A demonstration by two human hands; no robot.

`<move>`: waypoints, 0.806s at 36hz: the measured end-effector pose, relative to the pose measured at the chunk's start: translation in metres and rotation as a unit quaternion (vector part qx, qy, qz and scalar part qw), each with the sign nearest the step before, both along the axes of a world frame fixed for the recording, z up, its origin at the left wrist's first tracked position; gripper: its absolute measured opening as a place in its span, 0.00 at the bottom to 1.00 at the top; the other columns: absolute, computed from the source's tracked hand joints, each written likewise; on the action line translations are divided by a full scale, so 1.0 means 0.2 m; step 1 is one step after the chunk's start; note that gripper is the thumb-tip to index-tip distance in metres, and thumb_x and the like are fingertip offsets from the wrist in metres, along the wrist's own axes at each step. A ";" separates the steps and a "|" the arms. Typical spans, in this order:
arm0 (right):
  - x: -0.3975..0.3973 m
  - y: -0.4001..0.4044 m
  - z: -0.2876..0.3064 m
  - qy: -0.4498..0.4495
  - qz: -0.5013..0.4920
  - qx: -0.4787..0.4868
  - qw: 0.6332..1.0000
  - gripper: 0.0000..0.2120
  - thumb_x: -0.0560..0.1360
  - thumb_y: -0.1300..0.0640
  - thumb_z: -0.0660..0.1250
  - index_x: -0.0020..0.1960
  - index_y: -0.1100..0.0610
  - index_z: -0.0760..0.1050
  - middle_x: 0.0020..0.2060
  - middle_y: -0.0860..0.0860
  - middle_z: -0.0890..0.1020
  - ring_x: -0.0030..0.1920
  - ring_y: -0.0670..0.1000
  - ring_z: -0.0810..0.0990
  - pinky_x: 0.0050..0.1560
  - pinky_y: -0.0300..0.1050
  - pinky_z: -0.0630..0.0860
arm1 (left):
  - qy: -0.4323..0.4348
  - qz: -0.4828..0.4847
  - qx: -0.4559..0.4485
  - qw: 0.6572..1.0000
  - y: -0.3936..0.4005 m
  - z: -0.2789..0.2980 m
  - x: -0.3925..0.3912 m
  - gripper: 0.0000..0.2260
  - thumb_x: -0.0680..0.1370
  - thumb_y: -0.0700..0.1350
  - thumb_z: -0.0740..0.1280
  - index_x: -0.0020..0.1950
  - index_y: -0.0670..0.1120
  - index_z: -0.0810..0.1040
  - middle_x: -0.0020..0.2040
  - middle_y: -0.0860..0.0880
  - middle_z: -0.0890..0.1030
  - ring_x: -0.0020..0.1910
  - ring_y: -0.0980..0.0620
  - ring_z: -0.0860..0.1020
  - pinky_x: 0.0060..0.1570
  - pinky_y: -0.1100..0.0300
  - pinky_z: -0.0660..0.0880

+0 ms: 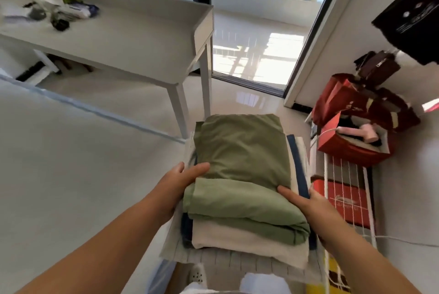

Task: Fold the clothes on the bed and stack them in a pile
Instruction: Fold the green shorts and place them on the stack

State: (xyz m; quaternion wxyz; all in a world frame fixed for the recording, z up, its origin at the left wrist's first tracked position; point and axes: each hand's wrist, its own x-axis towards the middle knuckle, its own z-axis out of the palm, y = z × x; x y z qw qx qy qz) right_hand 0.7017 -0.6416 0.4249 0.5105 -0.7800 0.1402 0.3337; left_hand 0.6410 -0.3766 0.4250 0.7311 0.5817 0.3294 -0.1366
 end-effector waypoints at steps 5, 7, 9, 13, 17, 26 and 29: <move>0.52 0.08 -0.04 -0.004 0.079 -0.004 0.997 0.26 0.63 0.40 0.73 0.52 0.53 0.71 0.45 0.52 0.80 0.45 0.53 0.79 0.39 0.45 0.74 | -0.015 0.075 0.011 0.997 0.02 -0.04 0.28 0.62 0.50 0.65 0.73 0.77 0.50 0.47 0.76 0.47 0.57 0.68 0.47 0.66 0.63 0.54 0.67; 0.72 0.13 -0.04 -0.009 0.118 -0.013 0.993 0.23 0.64 0.40 0.73 0.51 0.52 0.70 0.45 0.52 0.80 0.45 0.54 0.79 0.39 0.45 0.74 | -0.014 0.122 0.010 0.992 0.01 -0.03 0.38 0.62 0.49 0.63 0.74 0.77 0.51 0.47 0.76 0.47 0.57 0.70 0.46 0.65 0.66 0.51 0.66; 0.89 0.19 -0.01 -0.006 0.157 -0.016 0.987 0.23 0.64 0.39 0.72 0.49 0.51 0.70 0.44 0.52 0.80 0.45 0.54 0.79 0.40 0.46 0.75 | -0.018 0.164 0.017 0.986 0.02 -0.01 0.47 0.62 0.49 0.61 0.75 0.77 0.52 0.48 0.76 0.47 0.56 0.70 0.45 0.65 0.67 0.49 0.66; 1.20 0.34 0.04 -0.002 0.222 -0.009 0.975 0.24 0.63 0.40 0.74 0.50 0.52 0.71 0.44 0.53 0.81 0.45 0.55 0.79 0.44 0.49 0.77 | -0.038 0.234 0.021 0.971 0.05 0.01 0.61 0.56 0.55 0.59 0.75 0.77 0.54 0.49 0.77 0.49 0.56 0.70 0.46 0.65 0.68 0.47 0.64; 1.45 0.58 0.07 -0.008 0.274 0.002 0.962 0.21 0.63 0.41 0.75 0.46 0.52 0.71 0.43 0.52 0.81 0.43 0.53 0.80 0.42 0.47 0.77 | -0.030 0.317 0.047 0.947 0.14 0.01 0.73 0.52 0.58 0.56 0.73 0.77 0.53 0.51 0.76 0.48 0.58 0.69 0.46 0.66 0.67 0.48 0.66; 1.76 1.05 0.06 -0.028 0.352 -0.016 0.935 0.25 0.63 0.38 0.74 0.48 0.55 0.72 0.44 0.53 0.81 0.45 0.53 0.79 0.51 0.50 0.77 | -0.021 0.425 0.045 0.904 0.47 0.02 0.99 0.45 0.65 0.47 0.75 0.77 0.52 0.54 0.74 0.46 0.62 0.59 0.46 0.73 0.48 0.56 0.73; 1.87 1.22 0.10 -0.024 0.379 -0.015 0.925 0.24 0.63 0.36 0.72 0.46 0.53 0.70 0.43 0.52 0.80 0.44 0.53 0.79 0.50 0.51 0.77 | -0.013 0.458 0.046 0.887 0.58 0.05 1.08 0.39 0.72 0.44 0.71 0.77 0.52 0.54 0.74 0.46 0.63 0.56 0.47 0.73 0.46 0.56 0.73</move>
